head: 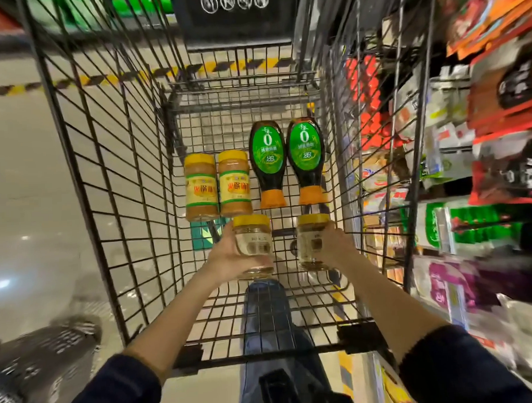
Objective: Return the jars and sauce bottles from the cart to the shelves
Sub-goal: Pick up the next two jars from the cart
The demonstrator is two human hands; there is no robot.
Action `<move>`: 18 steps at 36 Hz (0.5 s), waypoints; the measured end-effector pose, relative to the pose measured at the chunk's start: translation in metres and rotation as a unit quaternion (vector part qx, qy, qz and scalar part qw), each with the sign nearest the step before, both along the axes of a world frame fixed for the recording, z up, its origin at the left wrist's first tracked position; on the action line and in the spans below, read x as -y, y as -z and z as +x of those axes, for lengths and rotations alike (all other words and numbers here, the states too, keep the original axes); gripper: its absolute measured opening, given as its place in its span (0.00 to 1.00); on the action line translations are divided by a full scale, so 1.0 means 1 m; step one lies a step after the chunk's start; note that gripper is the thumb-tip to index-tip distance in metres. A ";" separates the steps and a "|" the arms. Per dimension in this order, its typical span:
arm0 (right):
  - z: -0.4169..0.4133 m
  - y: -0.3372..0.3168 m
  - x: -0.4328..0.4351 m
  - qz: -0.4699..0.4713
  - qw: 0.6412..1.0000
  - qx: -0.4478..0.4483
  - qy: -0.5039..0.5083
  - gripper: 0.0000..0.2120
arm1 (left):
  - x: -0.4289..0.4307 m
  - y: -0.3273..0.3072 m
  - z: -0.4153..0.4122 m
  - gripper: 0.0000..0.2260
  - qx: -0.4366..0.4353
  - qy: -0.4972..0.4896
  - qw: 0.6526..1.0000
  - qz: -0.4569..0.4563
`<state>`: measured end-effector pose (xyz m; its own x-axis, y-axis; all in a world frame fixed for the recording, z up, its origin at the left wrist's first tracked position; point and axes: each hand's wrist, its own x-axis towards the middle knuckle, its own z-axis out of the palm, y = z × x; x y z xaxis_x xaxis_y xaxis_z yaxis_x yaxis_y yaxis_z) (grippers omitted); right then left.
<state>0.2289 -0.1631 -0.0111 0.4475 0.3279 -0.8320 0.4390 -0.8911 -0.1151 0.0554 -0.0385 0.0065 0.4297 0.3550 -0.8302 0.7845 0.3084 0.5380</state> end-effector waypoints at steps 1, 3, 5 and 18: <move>0.001 0.003 0.000 0.009 1.000 -0.007 0.005 0.37 | -0.001 -0.002 -0.001 0.50 0.008 -0.007 1.000 -0.004; 0.003 0.009 0.001 0.017 0.999 -0.027 0.027 0.40 | -0.002 -0.005 -0.002 0.43 0.027 -0.023 0.999 -0.012; 0.002 0.013 0.001 0.025 0.996 -0.056 0.063 0.44 | -0.003 -0.009 -0.001 0.39 0.043 -0.030 0.999 -0.012; -0.010 0.025 0.001 0.106 0.969 -0.086 0.207 0.43 | -0.009 -0.021 -0.007 0.40 0.065 -0.036 0.997 0.018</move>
<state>0.2193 -0.1644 -0.0363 0.4377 0.3224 -0.8393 0.0070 -0.9347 -0.3554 0.0482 -0.0297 0.0272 0.5056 0.4172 -0.7552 0.6837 0.3402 0.6456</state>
